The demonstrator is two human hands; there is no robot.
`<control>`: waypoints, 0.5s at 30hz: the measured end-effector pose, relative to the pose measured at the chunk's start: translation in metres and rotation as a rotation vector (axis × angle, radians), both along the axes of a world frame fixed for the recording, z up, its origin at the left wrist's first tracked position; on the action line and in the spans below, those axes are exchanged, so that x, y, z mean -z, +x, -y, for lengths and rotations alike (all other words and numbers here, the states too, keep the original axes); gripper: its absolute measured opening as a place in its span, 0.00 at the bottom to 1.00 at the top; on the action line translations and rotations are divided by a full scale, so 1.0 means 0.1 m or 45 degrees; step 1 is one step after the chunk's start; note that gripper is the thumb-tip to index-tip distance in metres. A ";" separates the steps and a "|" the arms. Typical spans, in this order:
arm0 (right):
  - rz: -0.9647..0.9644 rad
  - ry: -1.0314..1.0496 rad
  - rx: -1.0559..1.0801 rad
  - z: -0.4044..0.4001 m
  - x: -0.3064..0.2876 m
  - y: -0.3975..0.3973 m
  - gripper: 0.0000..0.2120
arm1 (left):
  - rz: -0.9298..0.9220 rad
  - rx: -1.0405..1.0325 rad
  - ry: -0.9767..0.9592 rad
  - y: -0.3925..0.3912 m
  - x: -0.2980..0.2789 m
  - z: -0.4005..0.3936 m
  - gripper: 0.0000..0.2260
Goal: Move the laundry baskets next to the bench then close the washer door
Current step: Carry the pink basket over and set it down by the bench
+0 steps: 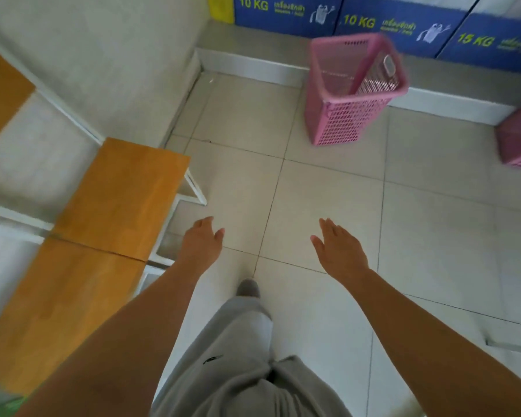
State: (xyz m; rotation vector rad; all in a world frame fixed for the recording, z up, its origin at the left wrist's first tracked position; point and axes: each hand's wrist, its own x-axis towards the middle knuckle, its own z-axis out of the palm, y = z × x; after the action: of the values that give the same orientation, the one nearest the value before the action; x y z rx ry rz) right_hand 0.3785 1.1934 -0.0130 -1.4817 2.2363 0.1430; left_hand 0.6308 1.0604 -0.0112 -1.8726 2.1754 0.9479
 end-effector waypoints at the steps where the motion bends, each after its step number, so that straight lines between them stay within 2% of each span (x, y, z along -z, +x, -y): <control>1: 0.006 0.007 0.034 0.11 -0.01 -0.14 0.27 | 0.003 0.023 0.005 -0.17 -0.01 0.16 0.23; 7: 0.034 -0.007 0.219 0.79 -0.01 -0.95 0.28 | -0.025 0.088 0.021 -1.08 0.01 1.13 0.23; 15: 0.012 -0.020 0.208 1.83 0.15 -2.48 0.28 | 0.005 0.030 0.029 -2.50 0.15 2.16 0.24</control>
State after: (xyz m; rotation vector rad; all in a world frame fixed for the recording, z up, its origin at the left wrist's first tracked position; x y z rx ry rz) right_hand 0.1301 1.0102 -0.0280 -1.2974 2.3437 0.0673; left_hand 0.3808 0.8446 -0.0260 -1.8333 2.1703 0.9597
